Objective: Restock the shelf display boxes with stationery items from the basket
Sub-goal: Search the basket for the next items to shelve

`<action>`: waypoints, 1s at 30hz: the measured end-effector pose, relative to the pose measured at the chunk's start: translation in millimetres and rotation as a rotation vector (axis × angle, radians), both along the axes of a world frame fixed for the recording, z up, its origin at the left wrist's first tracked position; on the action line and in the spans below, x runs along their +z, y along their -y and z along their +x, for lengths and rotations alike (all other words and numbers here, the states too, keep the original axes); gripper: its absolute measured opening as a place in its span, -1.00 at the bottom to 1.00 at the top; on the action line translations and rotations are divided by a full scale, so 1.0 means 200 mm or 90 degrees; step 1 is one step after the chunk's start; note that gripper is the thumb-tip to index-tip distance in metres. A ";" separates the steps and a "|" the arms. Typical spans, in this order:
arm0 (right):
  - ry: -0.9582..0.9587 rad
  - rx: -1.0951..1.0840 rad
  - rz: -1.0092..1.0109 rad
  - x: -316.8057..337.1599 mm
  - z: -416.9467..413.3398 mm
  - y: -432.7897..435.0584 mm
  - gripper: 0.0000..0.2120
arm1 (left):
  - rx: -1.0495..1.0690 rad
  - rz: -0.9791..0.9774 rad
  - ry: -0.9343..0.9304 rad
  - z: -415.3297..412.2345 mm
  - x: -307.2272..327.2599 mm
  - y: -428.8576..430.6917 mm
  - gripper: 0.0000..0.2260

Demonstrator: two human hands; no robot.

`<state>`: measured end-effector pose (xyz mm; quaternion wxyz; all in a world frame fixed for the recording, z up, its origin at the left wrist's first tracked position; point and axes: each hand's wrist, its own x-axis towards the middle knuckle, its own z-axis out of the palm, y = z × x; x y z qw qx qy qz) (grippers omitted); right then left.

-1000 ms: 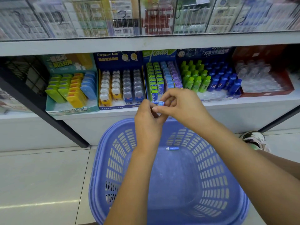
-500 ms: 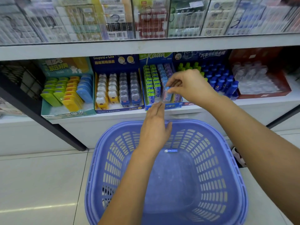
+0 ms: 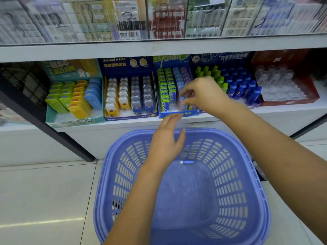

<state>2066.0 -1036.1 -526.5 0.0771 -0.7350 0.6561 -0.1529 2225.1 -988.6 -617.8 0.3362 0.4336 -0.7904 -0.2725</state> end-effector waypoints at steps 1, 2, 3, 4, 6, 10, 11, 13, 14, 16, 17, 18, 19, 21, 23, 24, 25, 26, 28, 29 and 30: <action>0.023 -0.013 -0.056 -0.03 0.01 -0.05 -0.72 | 0.004 0.006 -0.023 0.01 -0.03 -0.01 -0.71; 0.071 -0.026 -0.110 -0.08 0.03 -0.11 -0.75 | 0.012 0.026 -0.029 0.02 -0.08 -0.01 -0.79; 0.124 -0.038 -0.136 -0.15 0.06 -0.18 -0.81 | 0.021 0.059 -0.016 0.03 -0.13 -0.02 -0.87; 0.148 -0.052 -0.117 -0.24 0.09 -0.24 -0.84 | 0.030 0.102 0.016 0.04 -0.19 -0.02 -0.92; 0.107 -0.090 0.050 -0.46 0.12 -0.32 -0.84 | 0.043 0.188 0.118 0.06 -0.33 -0.02 -0.85; 0.041 -0.129 0.357 -0.92 0.13 -0.38 -0.74 | 0.071 0.305 0.336 0.14 -0.57 -0.04 -0.70; 0.037 -0.141 0.381 -1.00 0.12 -0.39 -0.69 | 0.082 0.331 0.365 0.16 -0.62 -0.04 -0.67; -0.007 -0.164 0.406 -1.15 0.12 -0.41 -0.60 | 0.095 0.382 0.385 0.20 -0.68 -0.02 -0.64; -0.047 -0.167 0.412 -1.20 0.13 -0.41 -0.58 | 0.098 0.399 0.382 0.21 -0.69 -0.01 -0.63; -0.139 -0.144 0.415 -1.29 0.16 -0.41 -0.54 | 0.103 0.409 0.371 0.22 -0.71 0.01 -0.58; -0.158 -0.136 0.419 -1.30 0.17 -0.40 -0.53 | 0.110 0.409 0.360 0.22 -0.71 0.02 -0.54; -0.154 -0.145 0.427 -1.32 0.17 -0.40 -0.51 | 0.116 0.413 0.345 0.22 -0.70 0.02 -0.51; -0.127 -0.165 0.421 -1.35 0.17 -0.40 -0.49 | 0.121 0.419 0.335 0.22 -0.70 0.02 -0.50; -0.167 -0.157 0.326 -1.37 0.14 -0.42 -0.49 | 0.124 0.440 0.324 0.21 -0.71 0.02 -0.51; -0.296 -0.110 0.300 -1.36 0.13 -0.47 -0.51 | 0.106 0.476 0.319 0.20 -0.75 0.01 -0.58; -0.293 -0.106 0.326 -1.41 0.13 -0.51 -0.48 | 0.093 0.494 0.322 0.18 -0.77 0.01 -0.65; -0.279 -0.117 0.353 -1.47 0.13 -0.55 -0.46 | 0.078 0.507 0.329 0.17 -0.79 0.01 -0.72; -0.267 -0.127 0.386 -1.49 0.13 -0.57 -0.45 | 0.064 0.520 0.337 0.16 -0.81 0.01 -0.80; -0.203 -0.153 0.389 -1.51 0.14 -0.56 -0.49 | 0.029 0.534 0.359 0.15 -0.87 0.00 -0.79; -0.179 -0.162 0.377 -1.51 0.15 -0.54 -0.55 | 0.002 0.538 0.384 0.16 -0.90 -0.01 -0.73; -0.162 -0.164 0.385 -1.50 0.15 -0.52 -0.60 | -0.023 0.540 0.417 0.17 -0.92 -0.02 -0.69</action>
